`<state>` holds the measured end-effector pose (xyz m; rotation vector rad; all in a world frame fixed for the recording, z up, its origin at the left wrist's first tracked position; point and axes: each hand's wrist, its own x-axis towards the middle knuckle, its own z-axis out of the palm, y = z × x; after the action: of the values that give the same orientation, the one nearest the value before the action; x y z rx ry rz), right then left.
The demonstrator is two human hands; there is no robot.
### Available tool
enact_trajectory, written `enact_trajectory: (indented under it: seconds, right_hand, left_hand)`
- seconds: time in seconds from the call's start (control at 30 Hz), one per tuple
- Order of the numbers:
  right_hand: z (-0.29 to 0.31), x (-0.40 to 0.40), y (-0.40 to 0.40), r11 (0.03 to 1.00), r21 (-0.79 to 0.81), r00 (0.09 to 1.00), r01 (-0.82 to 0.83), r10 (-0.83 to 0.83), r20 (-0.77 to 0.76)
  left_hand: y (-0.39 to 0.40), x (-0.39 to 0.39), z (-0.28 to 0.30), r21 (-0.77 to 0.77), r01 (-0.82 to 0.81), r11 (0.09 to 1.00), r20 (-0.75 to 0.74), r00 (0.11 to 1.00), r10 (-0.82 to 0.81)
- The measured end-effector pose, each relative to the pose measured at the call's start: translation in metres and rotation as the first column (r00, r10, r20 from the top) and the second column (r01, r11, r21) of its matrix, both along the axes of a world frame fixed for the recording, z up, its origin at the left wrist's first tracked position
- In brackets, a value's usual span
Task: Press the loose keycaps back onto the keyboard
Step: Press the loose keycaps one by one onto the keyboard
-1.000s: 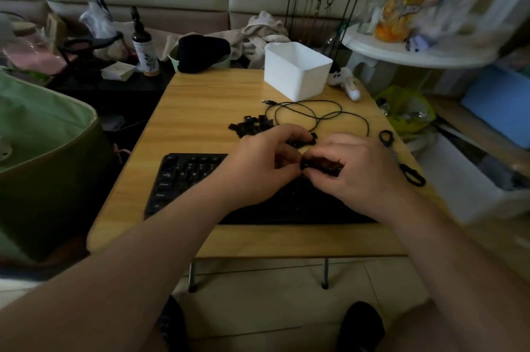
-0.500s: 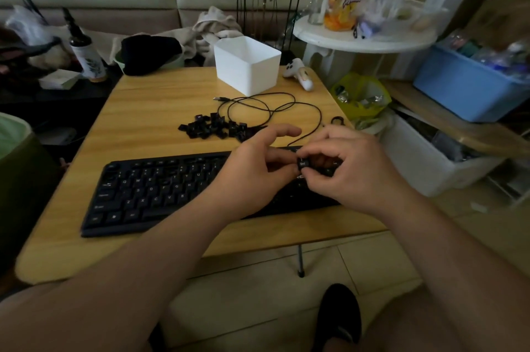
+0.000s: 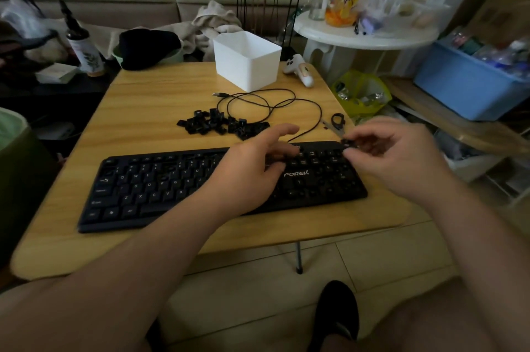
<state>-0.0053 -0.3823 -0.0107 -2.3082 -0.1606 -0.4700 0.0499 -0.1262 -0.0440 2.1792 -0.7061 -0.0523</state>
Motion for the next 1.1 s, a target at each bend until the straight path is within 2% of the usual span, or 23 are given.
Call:
enact_trajectory:
  seconds: [0.07,0.13,0.2,0.33,0.47,0.77,0.93,1.1]
  right_hand:
    - [-0.002,0.0,-0.018,0.998,-0.017,0.991,0.052,-0.054,-0.127]
    - [-0.008,-0.002,-0.025,0.996,-0.079,0.957,0.043,-0.064,-0.284]
    - [-0.014,-0.002,-0.023,0.993,-0.119,0.929,0.009,-0.052,-0.366]
    - [-0.022,0.005,-0.005,0.983,-0.156,0.933,-0.098,0.036,-0.359]
    - [-0.033,0.015,0.001,0.973,-0.19,0.936,-0.128,0.055,-0.348]
    - [-0.036,0.019,0.004,0.979,-0.177,0.928,-0.104,0.031,-0.373]
    - [-0.035,0.022,0.01,0.999,-0.051,0.901,-0.011,-0.013,-0.434]
    - [-0.037,0.025,0.015,0.996,-0.069,0.886,0.047,-0.074,-0.457]
  left_hand:
    - [0.002,0.003,-0.003,0.066,-0.012,0.998,0.068,0.998,0.007]
    - [0.0,0.002,-0.008,0.124,0.004,0.992,0.144,0.989,-0.022]
    - [-0.005,0.0,-0.015,0.192,0.027,0.981,0.224,0.972,-0.07]
    - [-0.017,-0.007,-0.022,0.311,0.02,0.95,0.291,0.95,-0.115]
    - [-0.021,-0.012,-0.027,0.347,-0.032,0.937,0.401,0.908,-0.117]
    - [-0.024,-0.012,-0.03,0.379,-0.051,0.924,0.436,0.89,-0.13]
    - [-0.025,-0.013,-0.03,0.405,-0.055,0.913,0.459,0.876,-0.151]
    - [-0.029,-0.016,-0.032,0.418,-0.06,0.906,0.472,0.867,-0.16]
